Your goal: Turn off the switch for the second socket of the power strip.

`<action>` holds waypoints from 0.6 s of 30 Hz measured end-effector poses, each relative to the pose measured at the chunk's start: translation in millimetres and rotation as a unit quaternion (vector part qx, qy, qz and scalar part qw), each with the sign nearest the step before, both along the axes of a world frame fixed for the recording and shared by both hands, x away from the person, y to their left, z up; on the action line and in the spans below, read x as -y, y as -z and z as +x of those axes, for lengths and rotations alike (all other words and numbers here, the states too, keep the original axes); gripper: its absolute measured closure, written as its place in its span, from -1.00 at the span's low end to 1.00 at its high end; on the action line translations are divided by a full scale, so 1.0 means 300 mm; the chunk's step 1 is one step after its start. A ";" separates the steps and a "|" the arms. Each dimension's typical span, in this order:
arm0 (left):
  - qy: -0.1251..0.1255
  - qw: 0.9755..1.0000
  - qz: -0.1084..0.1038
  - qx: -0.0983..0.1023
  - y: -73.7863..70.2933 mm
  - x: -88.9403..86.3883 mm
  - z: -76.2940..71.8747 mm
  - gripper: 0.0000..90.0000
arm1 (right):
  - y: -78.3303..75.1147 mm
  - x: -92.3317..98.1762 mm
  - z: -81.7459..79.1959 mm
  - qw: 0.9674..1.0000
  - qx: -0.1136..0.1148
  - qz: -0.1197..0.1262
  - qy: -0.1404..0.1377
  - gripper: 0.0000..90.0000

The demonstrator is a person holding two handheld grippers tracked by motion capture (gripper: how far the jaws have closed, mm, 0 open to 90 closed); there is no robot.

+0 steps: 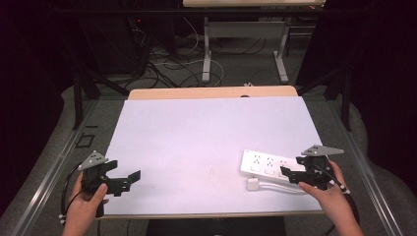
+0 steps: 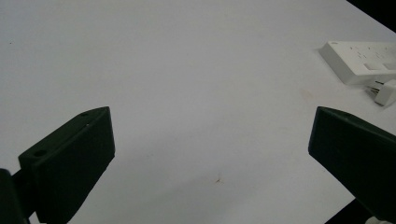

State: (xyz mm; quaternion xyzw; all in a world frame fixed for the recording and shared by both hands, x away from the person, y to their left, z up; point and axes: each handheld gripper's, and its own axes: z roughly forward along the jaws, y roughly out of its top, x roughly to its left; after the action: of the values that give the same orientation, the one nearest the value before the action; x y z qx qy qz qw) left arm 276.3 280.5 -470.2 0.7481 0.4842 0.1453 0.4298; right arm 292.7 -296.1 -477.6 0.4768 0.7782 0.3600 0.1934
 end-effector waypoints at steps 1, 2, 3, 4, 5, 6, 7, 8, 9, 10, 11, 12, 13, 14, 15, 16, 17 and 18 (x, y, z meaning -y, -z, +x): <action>0.000 1.000 0.000 0.000 0.000 0.000 0.000 -0.99 | 0.000 0.000 0.000 1.000 0.000 0.000 0.000 -0.34; 0.000 1.000 0.002 0.001 0.000 0.001 0.000 -0.99 | -0.006 -0.001 0.007 1.000 -0.001 -0.013 -0.009 -0.32; 0.000 1.000 0.002 0.001 -0.001 0.002 -0.001 -0.99 | -0.009 -0.003 0.010 1.000 -0.003 -0.021 -0.010 -0.32; 0.001 1.000 0.002 0.001 -0.001 0.004 -0.002 -0.99 | -0.009 -0.003 0.010 1.000 -0.003 -0.021 -0.010 -0.32; 0.001 1.000 0.002 0.001 -0.002 0.005 -0.002 -0.99 | -0.016 -0.007 0.016 1.000 -0.007 -0.021 -0.011 -0.29; 0.003 1.000 0.002 0.001 -0.002 0.007 -0.002 -0.99 | -0.019 -0.009 0.018 1.000 -0.010 -0.020 -0.015 -0.26; 0.005 1.000 0.003 0.000 -0.002 0.008 -0.002 -0.99 | -0.023 -0.012 0.020 1.000 -0.012 -0.021 -0.017 -0.25; 0.006 1.000 0.003 0.000 -0.001 0.010 -0.003 -0.99 | -0.023 -0.012 0.020 1.000 -0.012 -0.021 -0.017 -0.25; 0.007 1.000 0.005 0.000 -0.001 0.012 -0.002 -0.99 | -0.026 -0.019 0.027 1.000 -0.016 -0.023 -0.013 -0.22; 0.007 1.000 0.006 0.000 0.000 0.015 -0.003 -0.99 | -0.030 -0.021 0.029 0.999 -0.020 -0.023 -0.018 -0.19; 0.007 1.000 0.006 0.000 0.000 0.015 -0.003 -0.99 | -0.032 -0.024 0.033 0.999 -0.021 -0.025 -0.019 -0.17; 0.007 1.000 0.005 -0.001 0.000 0.016 -0.003 -0.99 | -0.036 -0.028 0.035 0.999 -0.022 -0.024 -0.016 -0.15; 0.008 1.000 0.005 -0.001 0.000 0.017 -0.003 -0.99 | -0.038 -0.030 0.038 0.999 -0.023 -0.022 -0.018 -0.13; 0.008 1.000 0.005 -0.001 0.000 0.016 -0.003 -0.99 | -0.041 -0.034 0.041 0.999 -0.024 -0.023 -0.016 -0.11; 0.008 1.000 0.005 -0.001 0.000 0.016 -0.003 -0.99 | -0.043 -0.036 0.044 0.999 -0.023 -0.024 -0.019 -0.09; 0.008 1.000 0.005 -0.001 0.000 0.016 -0.003 -0.99 | -0.043 -0.036 0.044 0.999 -0.023 -0.024 -0.019 -0.09; 0.008 1.000 0.005 0.000 0.000 0.017 -0.003 -0.98 | -0.048 -0.041 0.050 0.999 -0.024 -0.028 -0.020 -0.04; 0.008 1.000 0.006 -0.001 0.000 0.017 -0.003 -0.99 | -0.050 -0.044 0.053 0.999 -0.027 -0.026 -0.021 -0.04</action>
State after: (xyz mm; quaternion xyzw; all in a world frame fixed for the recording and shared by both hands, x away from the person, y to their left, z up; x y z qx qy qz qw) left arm 275.2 275.4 -470.1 0.7544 0.4776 0.1442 0.4266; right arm 308.7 -282.8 -462.7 0.4645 0.8023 0.3304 0.1773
